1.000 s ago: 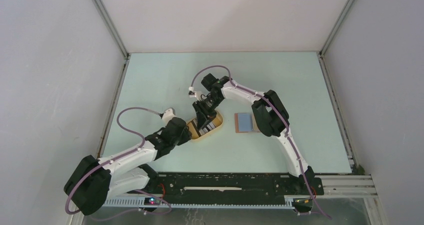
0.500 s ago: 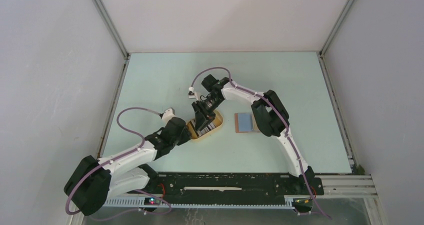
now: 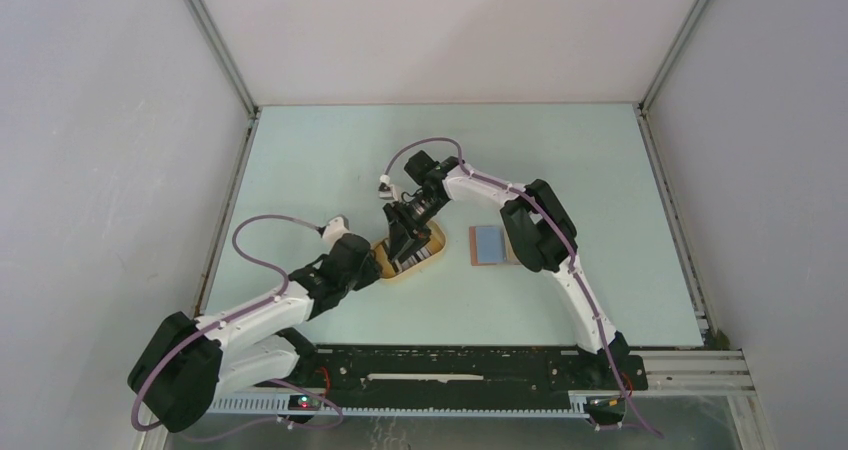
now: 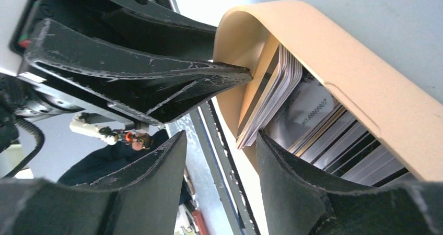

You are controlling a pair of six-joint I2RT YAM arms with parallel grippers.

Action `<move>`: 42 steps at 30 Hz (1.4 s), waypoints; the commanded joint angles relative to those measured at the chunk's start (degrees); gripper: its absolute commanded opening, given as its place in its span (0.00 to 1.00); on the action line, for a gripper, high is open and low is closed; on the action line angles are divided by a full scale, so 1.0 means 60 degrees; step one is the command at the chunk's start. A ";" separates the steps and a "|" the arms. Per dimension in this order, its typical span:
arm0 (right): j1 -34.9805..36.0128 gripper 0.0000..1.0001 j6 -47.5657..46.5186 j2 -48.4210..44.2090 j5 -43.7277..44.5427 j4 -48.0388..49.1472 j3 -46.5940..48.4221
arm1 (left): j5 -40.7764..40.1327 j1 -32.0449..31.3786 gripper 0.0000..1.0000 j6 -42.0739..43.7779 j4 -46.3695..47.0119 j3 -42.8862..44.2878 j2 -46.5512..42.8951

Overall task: Put the credit cards into the card holder
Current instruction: Pick up the credit card from the storage box.

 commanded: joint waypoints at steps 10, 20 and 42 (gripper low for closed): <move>0.0177 0.61 0.1311 0.0155 -0.1511 0.1556 -0.0332 | 0.0220 0.0100 0.35 -0.0199 0.0844 -0.0280 -0.0703; 0.0284 0.61 0.1080 0.0283 -0.0006 0.1166 -0.0140 | 0.0241 0.0144 0.35 -0.0368 0.0909 -0.0453 -0.0903; 0.0515 0.70 0.0552 0.0310 0.1081 0.0594 0.0234 | 0.0345 0.0223 0.35 -0.0333 0.1066 -0.0509 -0.0942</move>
